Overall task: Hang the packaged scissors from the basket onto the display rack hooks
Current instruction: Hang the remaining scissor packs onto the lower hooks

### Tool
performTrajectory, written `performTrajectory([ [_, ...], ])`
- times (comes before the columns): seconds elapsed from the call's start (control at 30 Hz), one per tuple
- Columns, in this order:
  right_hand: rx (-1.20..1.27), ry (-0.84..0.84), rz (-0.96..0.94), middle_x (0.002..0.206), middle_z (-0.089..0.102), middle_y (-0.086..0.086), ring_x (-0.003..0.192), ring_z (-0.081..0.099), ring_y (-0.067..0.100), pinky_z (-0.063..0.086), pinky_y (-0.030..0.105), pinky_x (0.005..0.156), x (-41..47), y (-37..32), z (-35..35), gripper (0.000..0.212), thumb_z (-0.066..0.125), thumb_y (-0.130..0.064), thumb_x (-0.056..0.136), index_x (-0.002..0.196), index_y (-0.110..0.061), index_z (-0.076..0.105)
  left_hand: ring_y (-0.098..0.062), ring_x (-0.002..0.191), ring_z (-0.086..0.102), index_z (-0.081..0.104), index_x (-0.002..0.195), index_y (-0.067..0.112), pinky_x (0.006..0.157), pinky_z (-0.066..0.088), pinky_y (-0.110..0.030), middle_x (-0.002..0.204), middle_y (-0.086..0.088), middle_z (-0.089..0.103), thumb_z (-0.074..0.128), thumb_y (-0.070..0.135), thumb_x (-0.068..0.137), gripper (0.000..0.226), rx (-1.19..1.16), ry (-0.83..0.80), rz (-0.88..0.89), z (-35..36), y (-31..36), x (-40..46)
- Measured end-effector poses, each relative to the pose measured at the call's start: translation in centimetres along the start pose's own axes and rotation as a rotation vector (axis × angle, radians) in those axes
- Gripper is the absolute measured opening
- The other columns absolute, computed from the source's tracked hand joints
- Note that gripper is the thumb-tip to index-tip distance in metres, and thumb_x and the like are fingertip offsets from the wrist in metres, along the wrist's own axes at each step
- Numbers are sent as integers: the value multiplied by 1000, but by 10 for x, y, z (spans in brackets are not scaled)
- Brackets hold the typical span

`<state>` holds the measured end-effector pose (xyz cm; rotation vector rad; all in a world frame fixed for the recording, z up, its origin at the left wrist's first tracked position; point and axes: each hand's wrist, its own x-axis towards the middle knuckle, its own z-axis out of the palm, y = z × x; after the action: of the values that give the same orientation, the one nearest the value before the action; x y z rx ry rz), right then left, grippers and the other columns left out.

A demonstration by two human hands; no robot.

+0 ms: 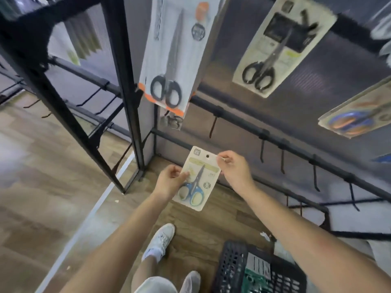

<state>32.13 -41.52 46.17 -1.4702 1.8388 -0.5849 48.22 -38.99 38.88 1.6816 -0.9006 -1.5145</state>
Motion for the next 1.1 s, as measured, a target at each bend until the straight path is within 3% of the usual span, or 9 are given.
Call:
performTrajectory([
  [0.17, 2, 25, 29, 82, 61, -10, 89, 63, 18, 53, 44, 81, 33, 1, 4, 9, 53, -15, 93, 89, -21, 59, -5, 65, 52, 49, 73, 17, 50, 39, -6, 71, 7, 53, 62, 17, 90, 21, 13, 10, 22, 6, 7, 31],
  [0.37, -9, 95, 9, 85, 60, -9, 85, 60, 10, 54, 35, 78, 59, 6, 5, 12, 51, -16, 94, 97, -14, 63, -8, 71, 53, 53, 86, 10, 65, 43, -19, 75, 6, 54, 62, 16, 90, 12, 72, 0, 87, 16, 15, 65],
  [0.5, -56, 90, 9, 89, 57, -9, 87, 56, 7, 45, 11, 65, 67, 11, 8, 18, 50, -18, 96, 105, -11, 64, -14, 80, 56, 54, 87, 9, 74, 46, -26, 78, 5, 56, 64, 18, 89, 13, 90, -12, 75, 18, 12, 78],
  [0.7, -69, 123, 1, 90, 57, -8, 81, 54, 5, 38, 2, 58, 76, 17, 14, 20, 50, -18, 96, 108, -10, 63, -10, 78, 58, 54, 92, 9, 64, 46, -15, 84, 3, 59, 62, 18, 90, 13, 52, 6, 67, 21, 10, 86],
  [0.8, -85, 124, -11, 89, 56, -7, 82, 54, 7, 39, 4, 60, 84, 17, 14, 18, 51, -19, 96, 107, -11, 62, -11, 81, 56, 54, 92, 9, 68, 45, -18, 85, 3, 58, 62, 19, 90, 13, 73, 9, 61, 26, 14, 96],
  [0.9, -128, 136, -60, 88, 57, -7, 84, 58, 11, 47, 20, 70, 93, 17, 10, 17, 50, -22, 96, 106, -12, 59, -12, 84, 55, 55, 91, 9, 75, 44, -24, 85, 2, 58, 62, 20, 90, 13, 117, 15, 68, 32, 20, 112],
  [1.0, -194, 150, -124, 87, 58, -5, 83, 59, 14, 51, 31, 73, 103, 17, 7, 18, 49, -23, 97, 106, -11, 58, -14, 89, 55, 59, 101, 4, 75, 40, -22, 95, -4, 61, 60, 23, 91, 21, 203, 19, 94, 40, 28, 130],
  [1.1, -235, 172, -141, 89, 57, -6, 83, 58, 13, 51, 33, 75, 116, 18, 5, 16, 49, -24, 97, 104, -12, 58, -16, 93, 56, 59, 109, 2, 75, 39, -20, 102, -7, 63, 58, 22, 92, 26, 235, 14, 115, 45, 37, 146],
])
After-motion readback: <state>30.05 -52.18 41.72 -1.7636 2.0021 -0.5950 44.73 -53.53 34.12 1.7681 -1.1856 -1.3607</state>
